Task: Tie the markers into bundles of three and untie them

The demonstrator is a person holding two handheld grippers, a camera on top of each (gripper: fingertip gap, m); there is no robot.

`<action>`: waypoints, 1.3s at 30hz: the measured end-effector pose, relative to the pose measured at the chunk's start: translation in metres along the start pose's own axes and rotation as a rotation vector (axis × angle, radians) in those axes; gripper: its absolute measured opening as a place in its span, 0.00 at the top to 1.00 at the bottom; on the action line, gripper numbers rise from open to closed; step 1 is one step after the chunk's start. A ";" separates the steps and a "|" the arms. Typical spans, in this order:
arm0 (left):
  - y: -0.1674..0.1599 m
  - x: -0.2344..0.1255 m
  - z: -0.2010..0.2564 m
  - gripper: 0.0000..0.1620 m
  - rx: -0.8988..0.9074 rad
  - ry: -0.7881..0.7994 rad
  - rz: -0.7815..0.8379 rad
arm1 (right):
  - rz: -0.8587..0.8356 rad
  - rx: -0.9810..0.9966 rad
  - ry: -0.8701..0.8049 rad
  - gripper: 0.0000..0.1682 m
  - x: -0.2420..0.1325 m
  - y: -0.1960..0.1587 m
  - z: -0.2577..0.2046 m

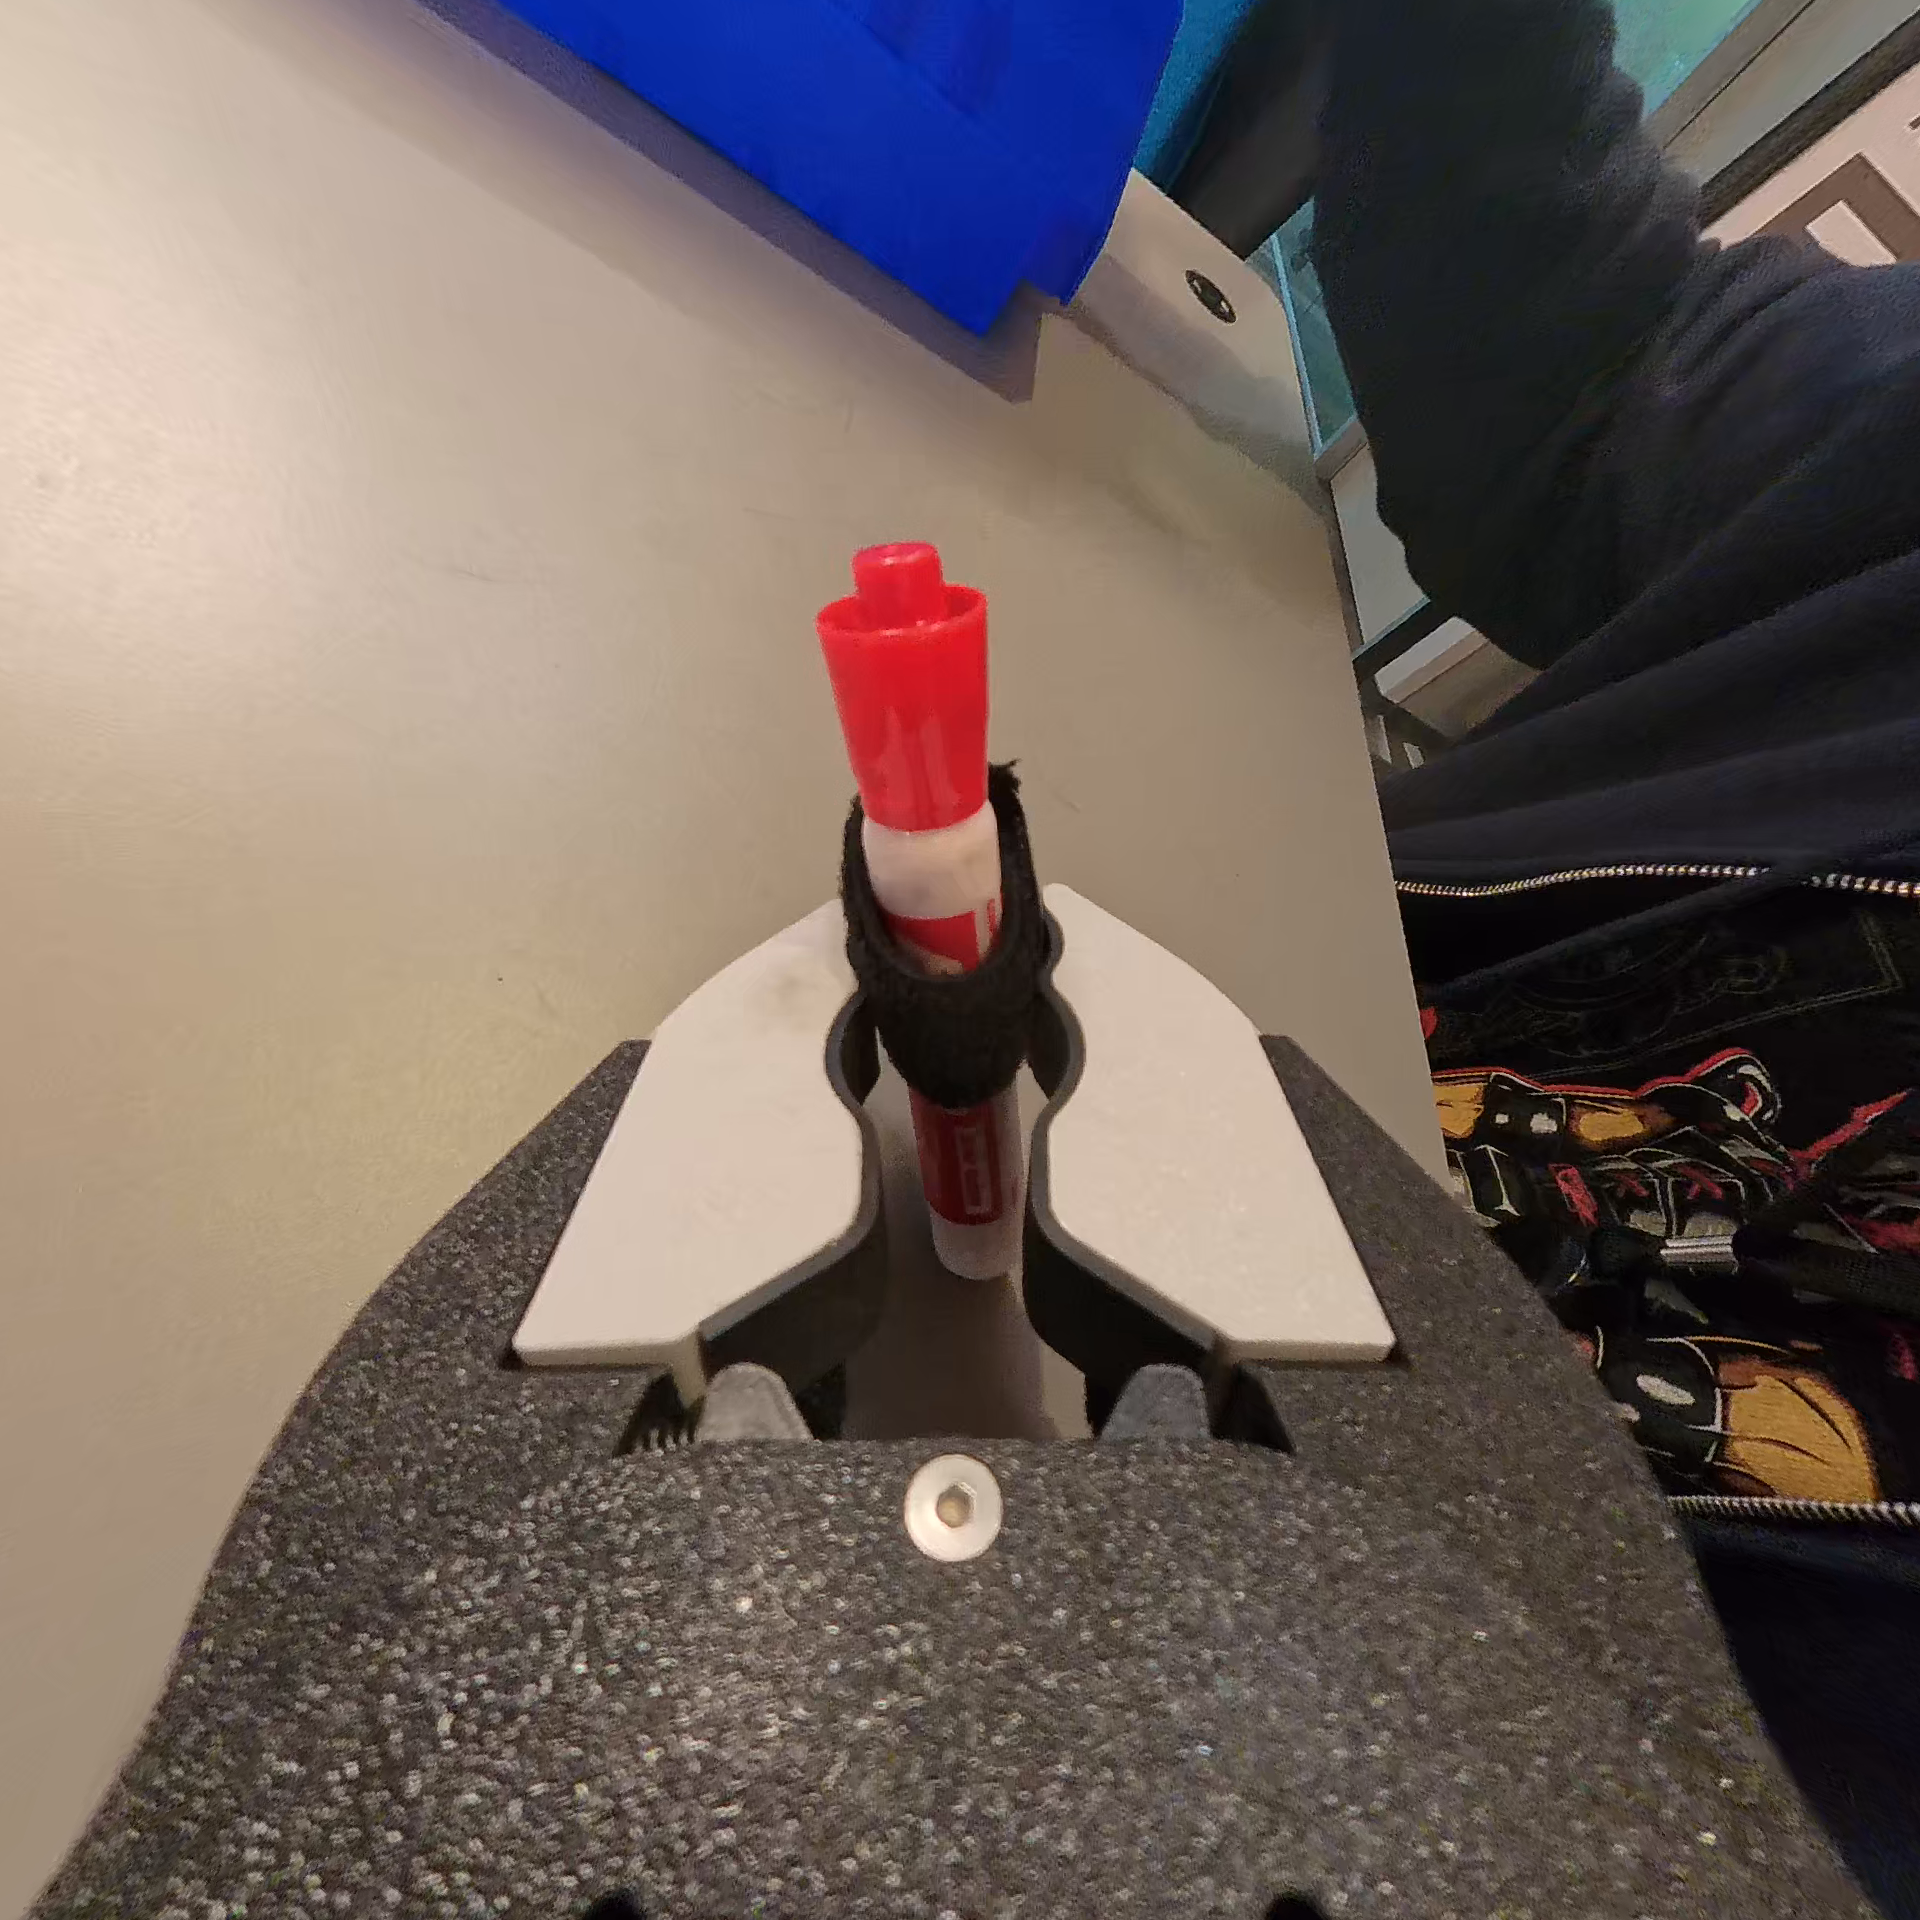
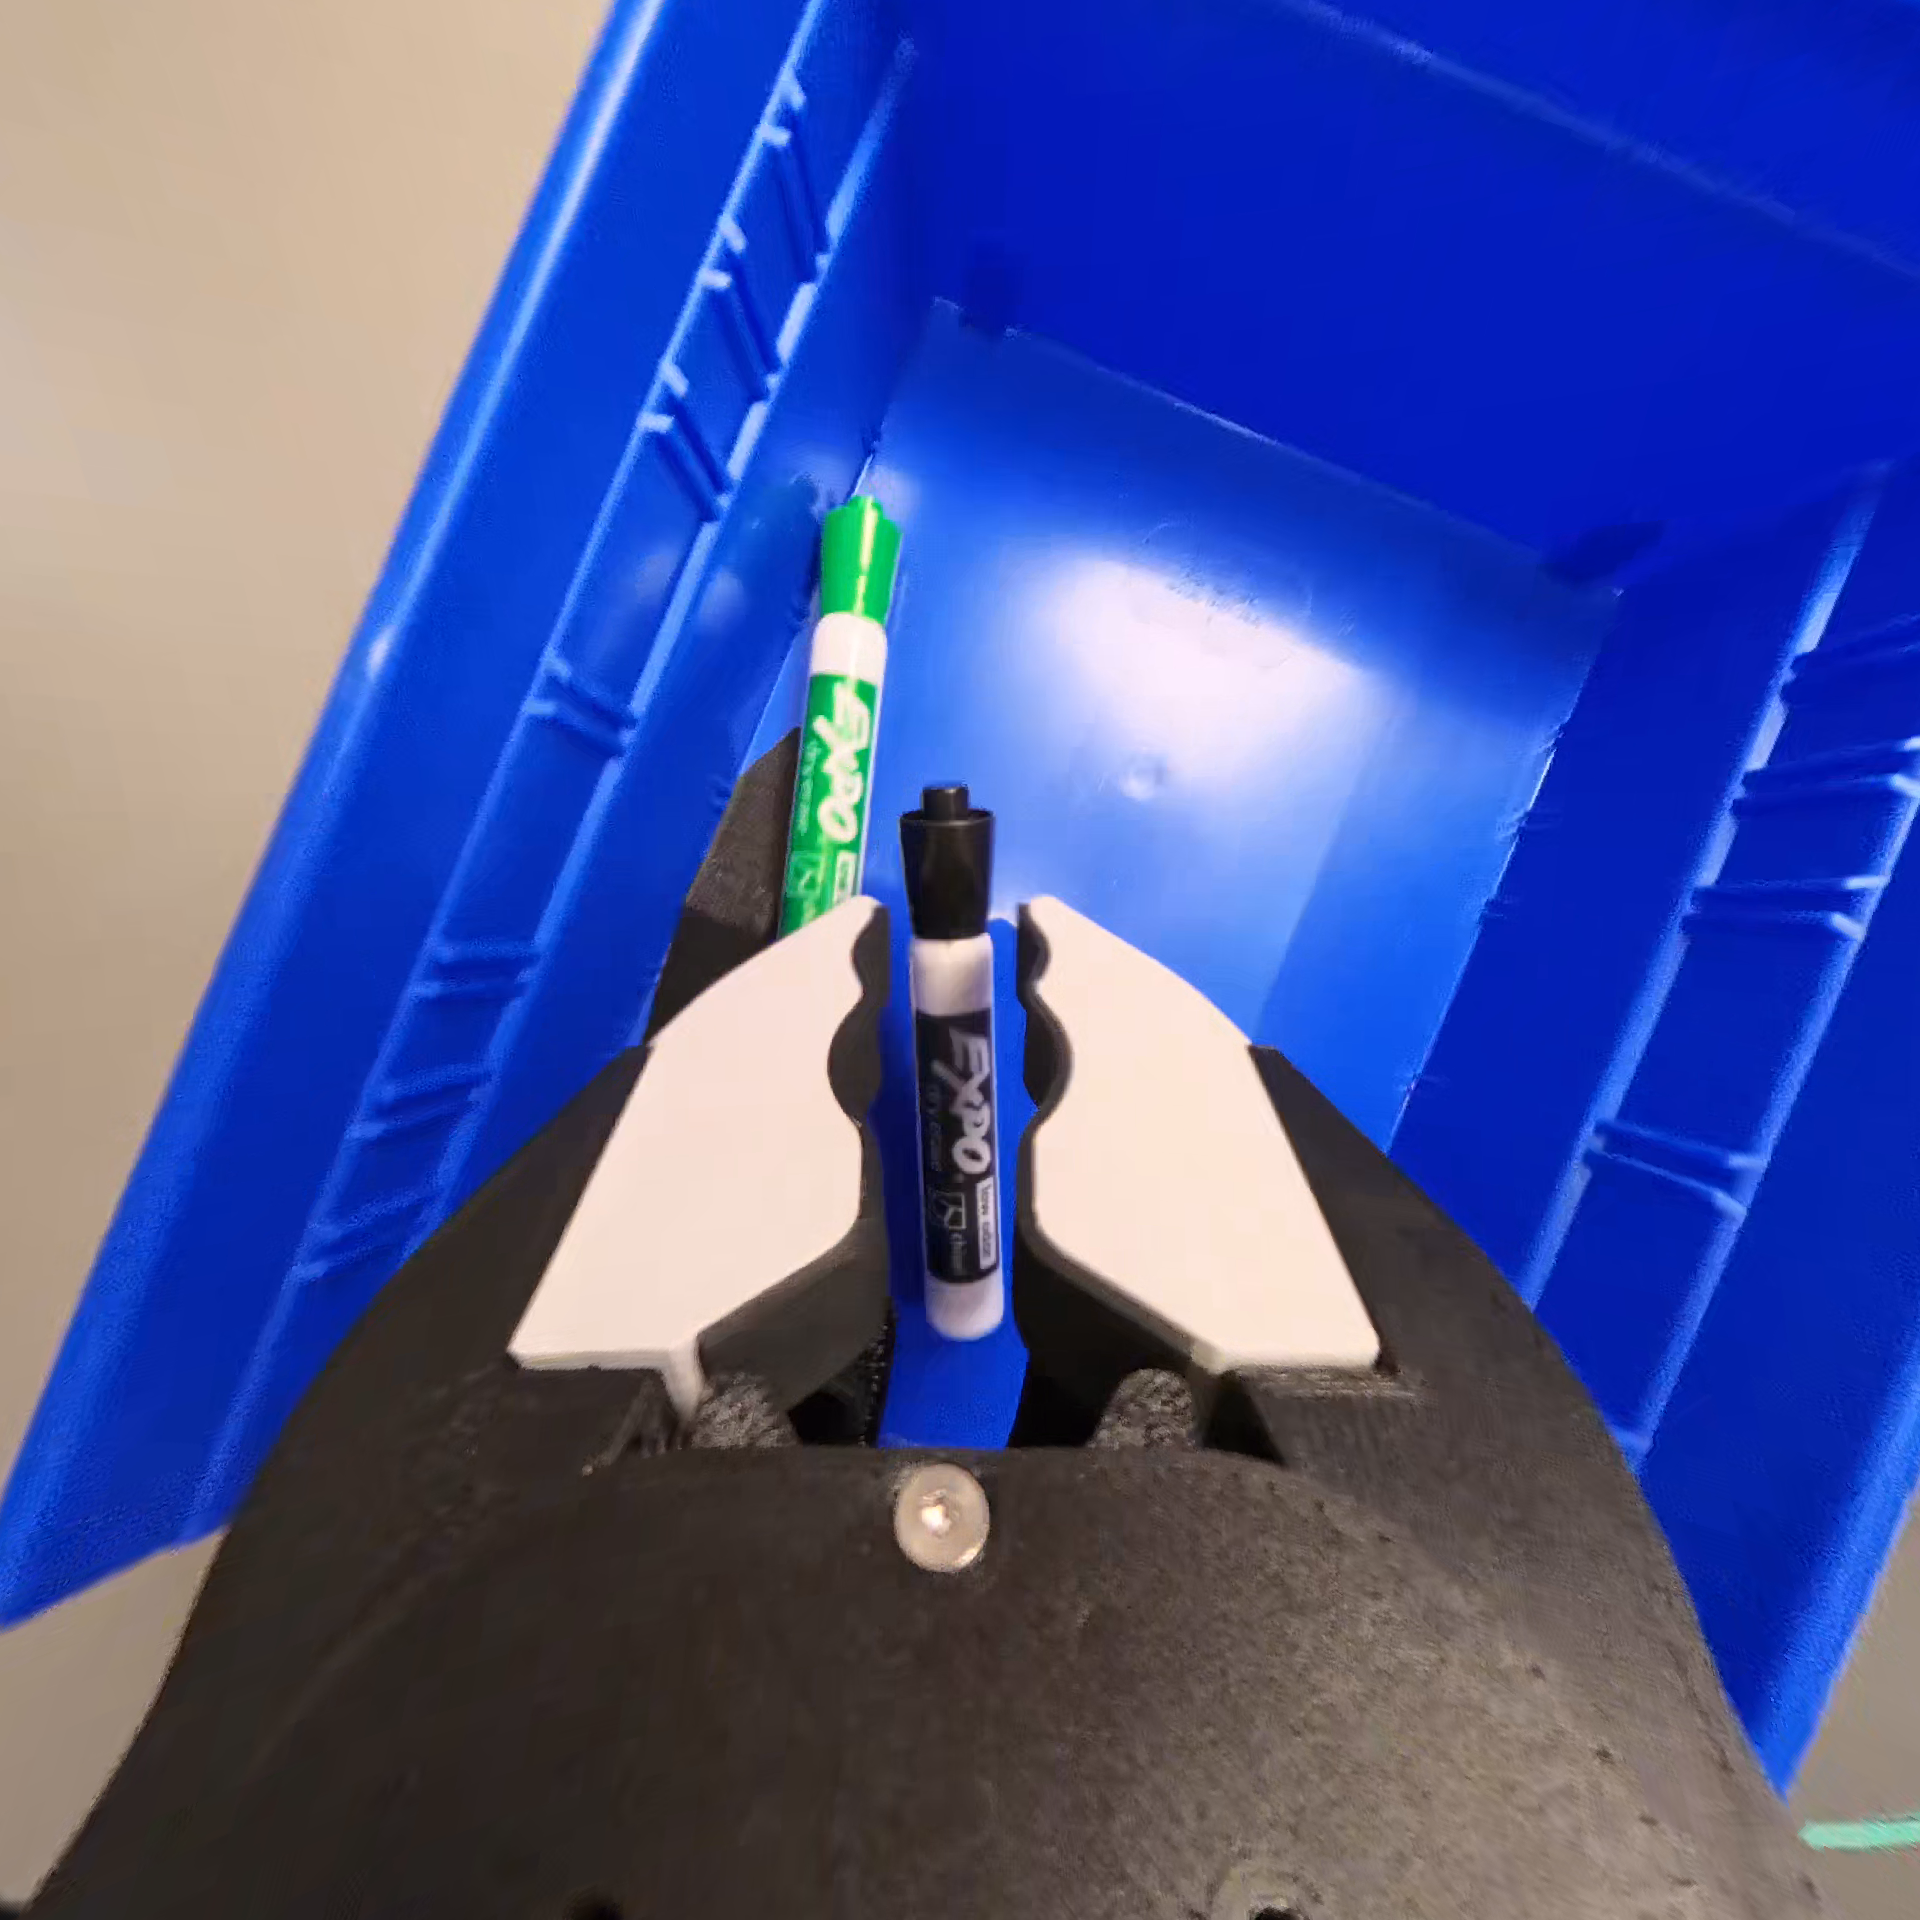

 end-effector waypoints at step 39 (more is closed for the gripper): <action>-0.002 0.003 0.006 0.84 0.062 0.033 -0.034 | 0.368 -0.052 0.927 0.89 -0.036 0.034 -0.256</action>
Point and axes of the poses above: each gripper's, where its closed fingertips meet, x out along the fingers, y out of its top, z = x × y across the jaws, the point moved 10 cm from there along -x, back along the fingers, and after that the axes turned 14 degrees about -y, right-handed, at the moved point
